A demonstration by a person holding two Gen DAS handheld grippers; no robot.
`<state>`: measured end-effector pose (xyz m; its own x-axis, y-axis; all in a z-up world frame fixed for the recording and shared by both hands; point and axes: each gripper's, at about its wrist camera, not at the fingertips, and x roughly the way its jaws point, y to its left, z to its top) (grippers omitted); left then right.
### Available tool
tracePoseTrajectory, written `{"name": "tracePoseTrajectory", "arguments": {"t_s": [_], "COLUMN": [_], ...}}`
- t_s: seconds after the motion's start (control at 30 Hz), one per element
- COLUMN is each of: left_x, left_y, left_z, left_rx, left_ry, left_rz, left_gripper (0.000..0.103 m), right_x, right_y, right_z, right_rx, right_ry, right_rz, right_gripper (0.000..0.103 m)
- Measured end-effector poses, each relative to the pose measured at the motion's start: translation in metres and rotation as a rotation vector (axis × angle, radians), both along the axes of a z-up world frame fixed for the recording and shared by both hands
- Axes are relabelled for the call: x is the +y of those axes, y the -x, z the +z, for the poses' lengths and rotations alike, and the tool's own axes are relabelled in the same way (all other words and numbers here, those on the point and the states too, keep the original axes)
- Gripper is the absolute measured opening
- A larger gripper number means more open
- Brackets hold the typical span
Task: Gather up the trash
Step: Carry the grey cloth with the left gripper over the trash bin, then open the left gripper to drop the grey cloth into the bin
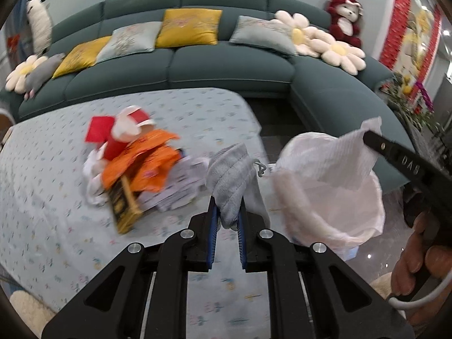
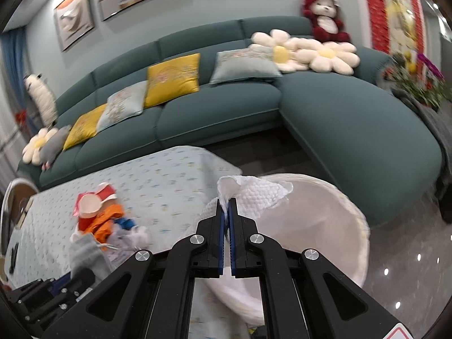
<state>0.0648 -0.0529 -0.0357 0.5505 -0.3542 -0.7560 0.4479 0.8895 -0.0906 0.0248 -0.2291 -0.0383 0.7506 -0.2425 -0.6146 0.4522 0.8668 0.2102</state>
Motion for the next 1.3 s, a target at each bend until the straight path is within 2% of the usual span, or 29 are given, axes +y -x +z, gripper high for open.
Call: {"name": "tracePoseTrajectory", "arguments": {"t_s": [0.2,0.37,0.47,1.0,1.17,1.3], "left_x": [-0.037,-0.066,-0.08,-0.121,-0.127,-0.128], "left_y": [-0.001,-0.004,-0.01,-0.029,-0.032,-0.035], "left_z": [0.001,-0.001,-0.008,-0.03,-0.035,-0.04], "left_rx": [0.004,0.008,0.035,0.092,0.102,0.118], "left_ry": [0.022,0.037,0.041,0.063,0.062,0.057], "left_rz": [-0.056,-0.094,-0.115,-0.191,-0.21,-0.205], "left_gripper": [0.012,0.013,0.013,0.013,0.016,0.033], "right_x": [-0.038,-0.061,-0.074,-0.088,-0.085,-0.084], "right_y": [0.017,0.022,0.023,0.025,0.023,0.022], "right_z": [-0.016,-0.031,-0.036,-0.043,-0.041,-0.04], "right_rx": [0.013,0.017,0.011,-0.009,-0.006,-0.001], "right_ry": [-0.027,-0.091,-0.114,-0.16,-0.14,-0.132], "right_rz": [-0.091,-0.147,-0.177,-0.201,-0.199,-0.201], "right_gripper": [0.003,0.003,0.003,0.003,0.01,0.028]}}
